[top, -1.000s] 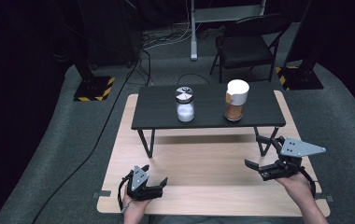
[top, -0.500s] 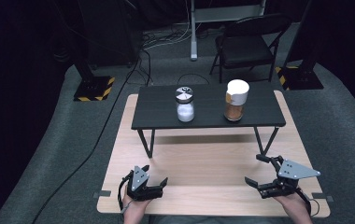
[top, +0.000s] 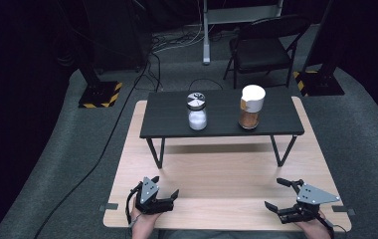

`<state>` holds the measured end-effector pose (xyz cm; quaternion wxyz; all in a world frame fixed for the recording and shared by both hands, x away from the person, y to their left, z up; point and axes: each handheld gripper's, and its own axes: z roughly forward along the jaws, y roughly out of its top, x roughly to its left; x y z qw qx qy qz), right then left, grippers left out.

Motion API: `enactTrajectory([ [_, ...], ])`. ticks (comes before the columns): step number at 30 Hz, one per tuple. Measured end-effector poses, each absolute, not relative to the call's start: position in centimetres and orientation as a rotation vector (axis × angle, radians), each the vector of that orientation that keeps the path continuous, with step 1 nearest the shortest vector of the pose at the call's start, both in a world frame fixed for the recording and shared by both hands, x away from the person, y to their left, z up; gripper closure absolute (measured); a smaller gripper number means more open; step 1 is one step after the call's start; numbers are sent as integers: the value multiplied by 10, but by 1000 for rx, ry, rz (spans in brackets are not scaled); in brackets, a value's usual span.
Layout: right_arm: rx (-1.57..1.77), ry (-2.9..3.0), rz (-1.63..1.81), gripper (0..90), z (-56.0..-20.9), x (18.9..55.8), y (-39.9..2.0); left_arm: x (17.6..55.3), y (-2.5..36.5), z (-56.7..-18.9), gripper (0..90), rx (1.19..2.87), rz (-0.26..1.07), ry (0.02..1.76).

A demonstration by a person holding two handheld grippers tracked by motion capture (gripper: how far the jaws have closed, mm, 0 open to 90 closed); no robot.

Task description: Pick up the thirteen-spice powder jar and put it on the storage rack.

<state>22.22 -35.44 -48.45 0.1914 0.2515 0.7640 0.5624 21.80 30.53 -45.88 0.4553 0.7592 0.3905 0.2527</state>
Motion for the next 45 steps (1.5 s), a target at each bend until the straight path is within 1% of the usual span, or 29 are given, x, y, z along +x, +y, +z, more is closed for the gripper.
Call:
enactTrajectory([
  [8,760,2143,1475,71,-491,205,-355,218,306,-458,107,1868,623,963],
  [12,801,2117,1498,71,-494,202,-359,218,305,-458,107,1874,622,958],
  [45,831,2166,1469,69,-494,210,-356,218,306,-458,108,1878,615,955],
])
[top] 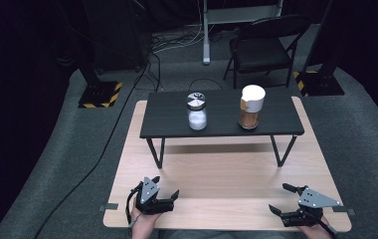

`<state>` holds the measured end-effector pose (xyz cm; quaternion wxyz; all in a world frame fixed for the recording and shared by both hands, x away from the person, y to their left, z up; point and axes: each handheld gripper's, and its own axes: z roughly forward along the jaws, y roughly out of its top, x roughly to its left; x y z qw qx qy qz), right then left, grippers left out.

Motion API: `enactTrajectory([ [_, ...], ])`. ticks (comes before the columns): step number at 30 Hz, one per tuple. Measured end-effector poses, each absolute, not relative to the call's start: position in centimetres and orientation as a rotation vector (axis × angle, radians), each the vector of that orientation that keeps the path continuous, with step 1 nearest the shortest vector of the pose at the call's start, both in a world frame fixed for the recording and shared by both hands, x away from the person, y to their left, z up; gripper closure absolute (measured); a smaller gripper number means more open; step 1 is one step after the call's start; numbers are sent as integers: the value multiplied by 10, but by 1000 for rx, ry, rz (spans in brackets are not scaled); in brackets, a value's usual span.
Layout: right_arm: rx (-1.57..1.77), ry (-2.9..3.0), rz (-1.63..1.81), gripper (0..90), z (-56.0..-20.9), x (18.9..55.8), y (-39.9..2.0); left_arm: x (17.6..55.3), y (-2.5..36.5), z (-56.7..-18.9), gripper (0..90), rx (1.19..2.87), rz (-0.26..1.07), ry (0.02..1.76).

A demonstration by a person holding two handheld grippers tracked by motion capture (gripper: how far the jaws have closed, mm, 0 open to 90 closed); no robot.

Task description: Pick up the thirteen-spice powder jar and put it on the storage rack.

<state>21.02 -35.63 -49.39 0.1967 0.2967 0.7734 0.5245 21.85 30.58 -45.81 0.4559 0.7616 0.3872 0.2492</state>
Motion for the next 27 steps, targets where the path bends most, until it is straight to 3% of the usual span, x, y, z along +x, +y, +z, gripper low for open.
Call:
enactTrajectory([
  [27,823,2191,1427,70,-492,211,-353,220,304,-458,108,1889,610,950],
])
